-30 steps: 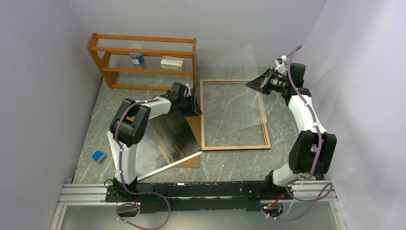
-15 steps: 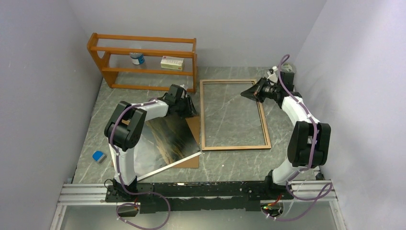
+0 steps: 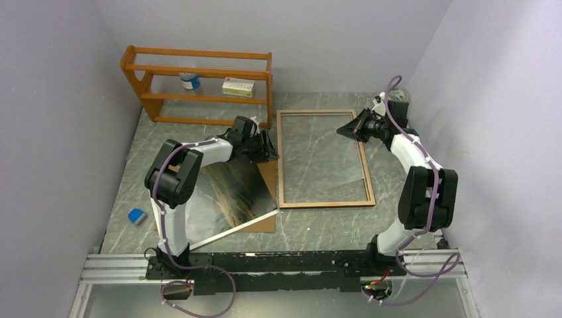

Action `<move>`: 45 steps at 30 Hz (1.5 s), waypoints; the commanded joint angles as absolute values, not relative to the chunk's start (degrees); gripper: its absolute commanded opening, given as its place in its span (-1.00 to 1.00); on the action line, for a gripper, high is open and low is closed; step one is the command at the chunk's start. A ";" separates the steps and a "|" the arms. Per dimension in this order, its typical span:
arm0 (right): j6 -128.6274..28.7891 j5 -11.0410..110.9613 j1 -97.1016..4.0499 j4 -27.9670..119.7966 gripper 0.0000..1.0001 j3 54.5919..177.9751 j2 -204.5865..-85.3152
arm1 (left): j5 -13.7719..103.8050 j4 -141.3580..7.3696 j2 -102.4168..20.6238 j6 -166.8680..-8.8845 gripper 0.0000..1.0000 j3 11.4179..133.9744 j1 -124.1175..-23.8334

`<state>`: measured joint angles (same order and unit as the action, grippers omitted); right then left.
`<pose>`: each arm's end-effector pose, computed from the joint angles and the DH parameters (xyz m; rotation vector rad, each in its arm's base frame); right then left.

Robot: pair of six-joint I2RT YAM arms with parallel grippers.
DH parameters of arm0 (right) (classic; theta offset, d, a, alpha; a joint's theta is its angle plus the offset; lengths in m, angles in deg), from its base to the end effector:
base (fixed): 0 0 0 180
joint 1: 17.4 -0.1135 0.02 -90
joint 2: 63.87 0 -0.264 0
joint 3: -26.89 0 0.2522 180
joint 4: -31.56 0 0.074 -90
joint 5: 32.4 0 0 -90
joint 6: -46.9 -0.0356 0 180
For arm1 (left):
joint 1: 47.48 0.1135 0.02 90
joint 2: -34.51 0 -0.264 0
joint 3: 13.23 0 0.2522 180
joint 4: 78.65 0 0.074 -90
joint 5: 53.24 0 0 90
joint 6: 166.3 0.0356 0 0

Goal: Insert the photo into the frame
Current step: Place the photo frame item in the photo frame.

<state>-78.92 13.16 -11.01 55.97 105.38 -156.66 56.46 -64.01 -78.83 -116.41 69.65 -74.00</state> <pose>0.3554 -0.0147 0.2527 0.3922 2.2221 1.1449 0.3686 -0.1973 0.1519 -0.1181 2.5121 -0.9332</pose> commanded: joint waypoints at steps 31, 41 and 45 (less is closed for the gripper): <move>-67.81 12.31 -5.09 57.35 -1.00 103.93 -161.30 | 57.54 -59.82 -87.53 -110.68 0.36 76.06 -74.49; -70.29 8.51 -5.09 53.76 -1.00 103.71 -159.68 | 58.19 -59.14 -88.41 -111.31 0.17 76.56 -74.53; -72.00 6.05 -5.15 52.66 -1.00 103.68 -156.43 | 58.15 -59.26 -88.22 -111.69 0.05 76.39 -74.44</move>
<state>-70.68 10.16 -5.17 56.59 102.97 -161.73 61.09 -63.59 -85.23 -112.96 77.15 -74.22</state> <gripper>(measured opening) 0.010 0.552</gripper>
